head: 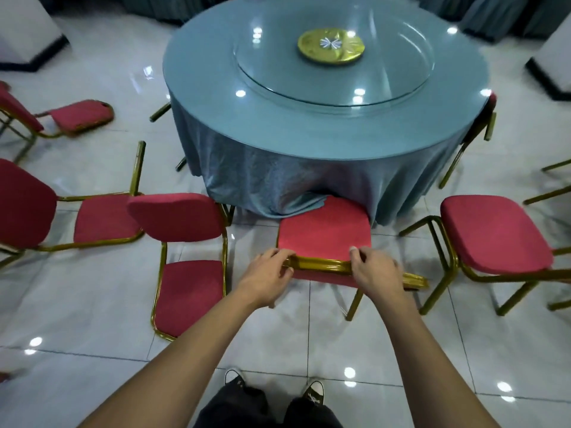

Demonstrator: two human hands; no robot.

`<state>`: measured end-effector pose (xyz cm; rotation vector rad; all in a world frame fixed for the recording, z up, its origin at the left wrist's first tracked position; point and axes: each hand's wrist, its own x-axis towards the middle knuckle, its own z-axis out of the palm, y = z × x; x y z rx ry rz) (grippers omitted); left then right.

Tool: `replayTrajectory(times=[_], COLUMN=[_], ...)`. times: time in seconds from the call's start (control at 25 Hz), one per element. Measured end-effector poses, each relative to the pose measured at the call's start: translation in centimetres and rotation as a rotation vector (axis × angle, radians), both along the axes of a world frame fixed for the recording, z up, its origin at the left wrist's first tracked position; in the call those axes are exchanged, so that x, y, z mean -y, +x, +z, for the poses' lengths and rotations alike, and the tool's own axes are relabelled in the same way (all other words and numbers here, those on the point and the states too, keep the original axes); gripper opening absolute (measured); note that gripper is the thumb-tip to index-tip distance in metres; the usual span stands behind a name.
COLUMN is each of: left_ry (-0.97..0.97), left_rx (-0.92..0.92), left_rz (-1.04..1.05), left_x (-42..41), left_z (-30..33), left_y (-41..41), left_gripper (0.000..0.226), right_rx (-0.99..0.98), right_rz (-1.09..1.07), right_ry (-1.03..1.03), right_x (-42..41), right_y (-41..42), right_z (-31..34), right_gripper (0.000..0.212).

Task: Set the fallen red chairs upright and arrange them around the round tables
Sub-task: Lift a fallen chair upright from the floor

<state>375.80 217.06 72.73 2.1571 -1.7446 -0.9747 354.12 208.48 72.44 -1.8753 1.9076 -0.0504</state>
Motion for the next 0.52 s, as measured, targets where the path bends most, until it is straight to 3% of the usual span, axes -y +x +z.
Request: replayTrajectory(times=[0.16, 0.52], left_ry=[-0.099, -0.169], left_rx=[0.031, 0.099], left_rz=[0.002, 0.243], left_x=[-1.4, -8.0], left_z=[1.9, 4.7], left_y=[5.2, 21.9], left_gripper=[0.035, 0.03], right_rx=[0.112, 0.267], right_rz=[0.101, 0.297], right_ry=[-0.069, -0.074], right_x=[-1.1, -4.5], right_y=[7.6, 27.0], right_z=[2.0, 2.4], right_gripper=[0.036, 0.023])
